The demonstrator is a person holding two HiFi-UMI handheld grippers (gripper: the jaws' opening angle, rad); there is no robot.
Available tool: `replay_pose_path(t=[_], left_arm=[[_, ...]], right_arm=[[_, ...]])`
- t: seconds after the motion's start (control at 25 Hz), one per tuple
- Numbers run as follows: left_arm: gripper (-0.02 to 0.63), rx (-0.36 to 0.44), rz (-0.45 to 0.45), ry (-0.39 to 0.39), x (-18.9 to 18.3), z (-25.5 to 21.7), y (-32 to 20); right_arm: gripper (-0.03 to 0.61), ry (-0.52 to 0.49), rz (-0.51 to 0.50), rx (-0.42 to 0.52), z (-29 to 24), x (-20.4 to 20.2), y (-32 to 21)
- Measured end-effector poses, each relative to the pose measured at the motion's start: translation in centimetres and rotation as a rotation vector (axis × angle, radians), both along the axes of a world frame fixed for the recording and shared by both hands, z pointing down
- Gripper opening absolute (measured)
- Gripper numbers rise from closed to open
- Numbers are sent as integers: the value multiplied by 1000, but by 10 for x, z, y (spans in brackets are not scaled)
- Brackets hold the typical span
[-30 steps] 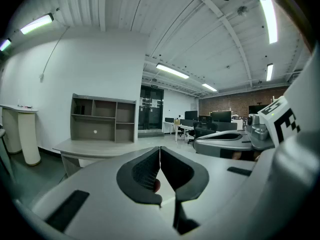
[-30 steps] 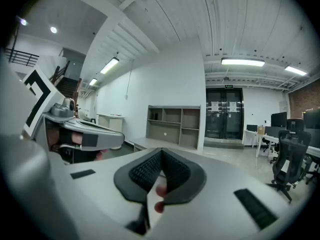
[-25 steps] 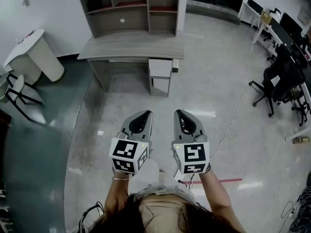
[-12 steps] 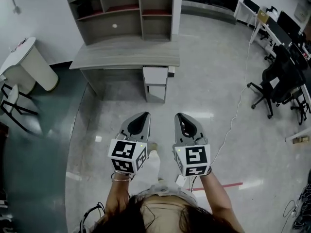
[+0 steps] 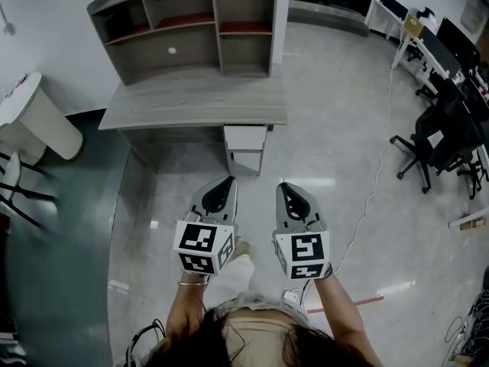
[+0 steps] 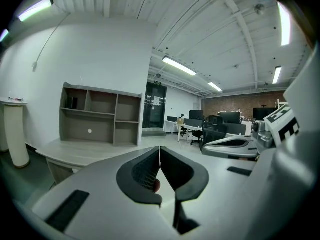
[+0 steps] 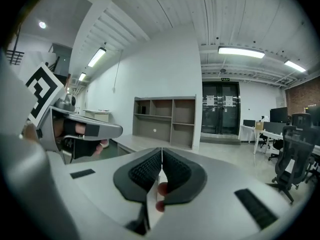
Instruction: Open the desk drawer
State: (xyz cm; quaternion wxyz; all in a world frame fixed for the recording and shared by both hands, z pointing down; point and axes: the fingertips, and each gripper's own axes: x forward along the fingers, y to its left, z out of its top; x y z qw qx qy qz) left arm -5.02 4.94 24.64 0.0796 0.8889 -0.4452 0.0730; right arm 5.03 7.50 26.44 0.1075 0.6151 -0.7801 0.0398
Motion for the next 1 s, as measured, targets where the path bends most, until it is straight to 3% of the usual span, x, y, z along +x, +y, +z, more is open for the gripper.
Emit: replay_pose_path(t=[0.52, 0.8, 1.0], left_arm=[[12, -9, 12, -4, -19, 10, -101], [13, -19, 32, 28, -25, 17, -125], [14, -35, 54, -12, -22, 33, -134]], right_arm=[[23, 32, -8, -33, 11, -27, -103], [21, 47, 6, -55, 21, -30, -124], [23, 23, 20, -74, 30, -23, -133]])
